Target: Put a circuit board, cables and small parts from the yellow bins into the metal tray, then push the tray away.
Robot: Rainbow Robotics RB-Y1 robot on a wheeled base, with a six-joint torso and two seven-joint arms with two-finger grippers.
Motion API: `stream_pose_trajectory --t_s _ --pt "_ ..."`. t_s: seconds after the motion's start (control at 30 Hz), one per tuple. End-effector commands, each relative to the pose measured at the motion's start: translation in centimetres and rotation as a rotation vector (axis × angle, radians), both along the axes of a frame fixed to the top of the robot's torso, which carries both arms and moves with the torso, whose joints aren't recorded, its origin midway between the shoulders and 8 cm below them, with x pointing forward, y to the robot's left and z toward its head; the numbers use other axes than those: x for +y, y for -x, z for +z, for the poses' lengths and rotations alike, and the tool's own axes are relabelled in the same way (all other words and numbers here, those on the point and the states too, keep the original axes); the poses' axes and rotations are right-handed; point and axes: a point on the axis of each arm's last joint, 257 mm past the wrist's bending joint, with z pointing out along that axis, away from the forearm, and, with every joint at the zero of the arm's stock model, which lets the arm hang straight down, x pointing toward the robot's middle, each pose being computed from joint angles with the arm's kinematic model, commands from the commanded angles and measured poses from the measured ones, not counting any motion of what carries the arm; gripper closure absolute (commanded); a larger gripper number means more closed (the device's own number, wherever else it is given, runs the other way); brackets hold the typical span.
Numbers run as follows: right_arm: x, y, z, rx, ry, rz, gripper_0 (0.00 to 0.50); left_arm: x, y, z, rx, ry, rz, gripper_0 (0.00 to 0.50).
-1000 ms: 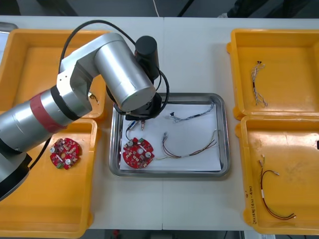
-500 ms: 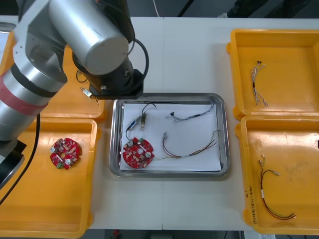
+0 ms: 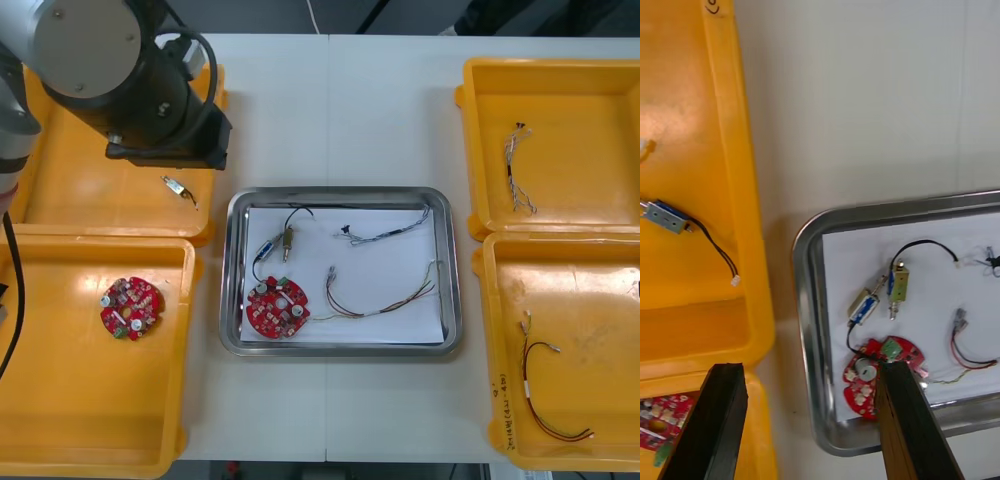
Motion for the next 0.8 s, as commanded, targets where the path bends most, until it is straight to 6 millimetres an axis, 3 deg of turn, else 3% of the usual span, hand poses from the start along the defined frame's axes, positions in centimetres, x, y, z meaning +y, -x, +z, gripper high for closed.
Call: stream_pose_trajectory --t_s 0.03,0.3,0.5,0.8 --pt "1.1 -0.8 1.7 -0.023 0.065 0.092 0.000 3.8 0.3 0.5 -0.022 -0.022 0.014 0.000" --pt "4.6 -1.6 2.3 -0.015 0.056 0.222 0.000 8.0 0.9 0.7 -0.046 -0.058 -0.002 0.000" --pt "9.1 -2.7 3.0 -0.024 0.078 0.365 0.000 11.9 2.3 0.2 -0.044 -0.082 0.013 0.000" --pt "15.7 -2.8 3.5 -0.014 0.094 0.587 0.000 15.9 4.8 -0.1 -0.022 -0.070 0.041 0.000"
